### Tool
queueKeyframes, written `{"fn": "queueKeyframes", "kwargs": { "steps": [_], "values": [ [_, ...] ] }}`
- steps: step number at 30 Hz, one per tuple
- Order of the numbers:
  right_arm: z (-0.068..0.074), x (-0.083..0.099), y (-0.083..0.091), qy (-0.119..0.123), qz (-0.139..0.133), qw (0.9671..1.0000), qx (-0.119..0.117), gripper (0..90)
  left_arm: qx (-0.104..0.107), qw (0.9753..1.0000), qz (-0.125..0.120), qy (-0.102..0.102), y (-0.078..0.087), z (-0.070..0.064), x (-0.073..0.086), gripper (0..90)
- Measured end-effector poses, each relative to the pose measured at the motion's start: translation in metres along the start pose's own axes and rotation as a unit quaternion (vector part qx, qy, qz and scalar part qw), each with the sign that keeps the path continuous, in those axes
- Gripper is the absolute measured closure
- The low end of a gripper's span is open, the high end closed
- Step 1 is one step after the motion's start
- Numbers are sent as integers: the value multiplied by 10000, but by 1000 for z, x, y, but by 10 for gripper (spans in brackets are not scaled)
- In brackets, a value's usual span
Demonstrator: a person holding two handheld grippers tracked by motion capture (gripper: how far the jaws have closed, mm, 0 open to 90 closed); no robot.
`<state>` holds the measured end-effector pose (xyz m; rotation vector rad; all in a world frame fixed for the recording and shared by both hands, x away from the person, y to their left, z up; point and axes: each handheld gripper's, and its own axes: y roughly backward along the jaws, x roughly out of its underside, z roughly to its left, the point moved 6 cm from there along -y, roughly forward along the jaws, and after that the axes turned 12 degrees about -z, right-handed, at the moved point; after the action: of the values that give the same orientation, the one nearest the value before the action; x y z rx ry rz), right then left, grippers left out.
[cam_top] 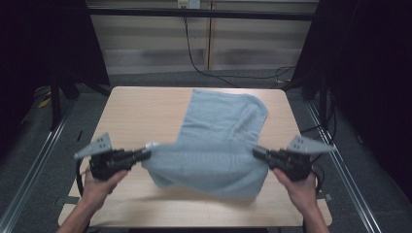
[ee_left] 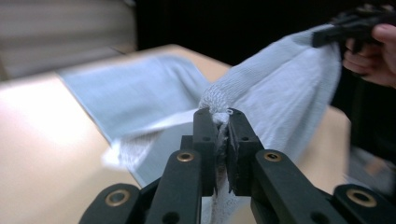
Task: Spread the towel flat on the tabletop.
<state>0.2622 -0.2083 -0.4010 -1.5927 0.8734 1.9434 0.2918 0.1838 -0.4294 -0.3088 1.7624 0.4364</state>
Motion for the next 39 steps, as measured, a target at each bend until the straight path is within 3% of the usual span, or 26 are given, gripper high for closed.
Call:
{"fn": "queueKeyframes", "kwargs": {
  "steps": [3, 5, 7, 9, 11, 13, 15, 16, 17, 18, 21, 23, 24, 27, 28, 29, 30, 31, 32, 33, 34, 35, 36, 37, 38, 39],
  "values": [
    [20, 40, 19, -106, 294, 9995, -34, 828, 171, 9994, 267, 112, 6, -17, 34, 838],
    [29, 60, 32, -235, 415, 9988, 129, 823, 225, 9984, 492, 162, 10, -25, 52, 833],
    [42, 80, 42, -411, 576, 9975, -38, 794, 205, 9962, 841, -9, 15, -33, 71, 827],
    [55, 96, 50, -418, 794, 9959, -137, 776, 219, 9951, 966, 50, 20, -38, 81, 822],
    [66, 109, 54, -582, 945, 9933, -316, 726, 408, 9932, 1090, 73, 25, -48, 88, 799],
    [71, 114, 55, -474, 1189, 9909, -420, 654, 578, 9925, 1059, 203, 30, -52, 90, 759],
    [69, 111, 54, -557, 1117, 9912, -438, 636, 591, 9935, 951, 206, 31, -51, 86, 701],
    [59, 98, 52, -611, 861, 9936, -397, 590, 611, 9940, 868, 258, 31, -48, 82, 686],
    [53, 94, 50, -587, 800, 9945, -323, 593, 504, 9961, 661, 306, 26, -36, 72, 676],
    [47, 93, 46, -596, 778, 9948, -267, 603, 450, 9964, 649, 308, 21, -28, 67, 668],
    [27, 99, 28, -479, 1041, 9934, -52, 614, 162, 9965, 765, 305, -4, -1, 59, 652],
    [23, 102, 20, -547, 1092, 9925, -99, 612, 198, 9955, 863, 346, -14, 7, 60, 635],
    [16, 110, 6, -495, 1300, 9902, -145, 616, 25, 9934, 1106, 291, -33, 21, 65, 626],
    [19, 115, -4, -523, 1420, 9880, -294, 635, 54, 9913, 1237, 449, -47, 25, 74, 630],
    [25, 117, -6, -492, 1494, 9866, -430, 633, 208, 9901, 1280, 530, -49, 20, 77, 636],
    [41, 123, -8, -431, 1615, 9833, -717, 613, 659, 9872, 1389, 431, -44, 3, 79, 628],
    [41, 123, -8, -431, 1615, 9833, -717, 613, 659, 9872, 1389, 431, -44, 3, 79, 622],
    [56, 128, -6, -436, 1697, 9803, -914, 603, 898, 9849, 1436, 352, -35, -12, 81, 613],
    [56, 128, -6, -436, 1697, 9803, -914, 603, 898, 9849, 1436, 352, -35, -12, 81, 605],
    [68, 133, -6, -367, 1798, 9778, -1016, 595, 844, 9845, 1504, 315, -31, -17, 85, 597],
    [73, 136, -5, -325, 1871, 9761, -1055, 604, 797, 9823, 1683, 220, -26, -27, 98, 595],
    [79, 138, -5, -248, 1944, 9744, -1105, 602, 797, 9823, 1683, 220, -26, -27, 98, 594],
    [84, 140, -3, -188, 1999, 9726, -1169, 602, 926, 9770, 1912, 149, -22, -38, 107, 583],
    [89, 142, -1, -190, 2022, 9713, -1236, 618, 1031, 9749, 1968, 152, -20, -44, 109, 577],
    [89, 142, -1, -190, 2022, 9713, -1236, 618, 1031, 9749, 1968, 152, -20, -44, 109, 577],
    [97, 145, 4, -158, 2061, 9679, -1430, 661, 1257, 9717, 1995, 143, -16, -54, 110, 582]
  ]
}}
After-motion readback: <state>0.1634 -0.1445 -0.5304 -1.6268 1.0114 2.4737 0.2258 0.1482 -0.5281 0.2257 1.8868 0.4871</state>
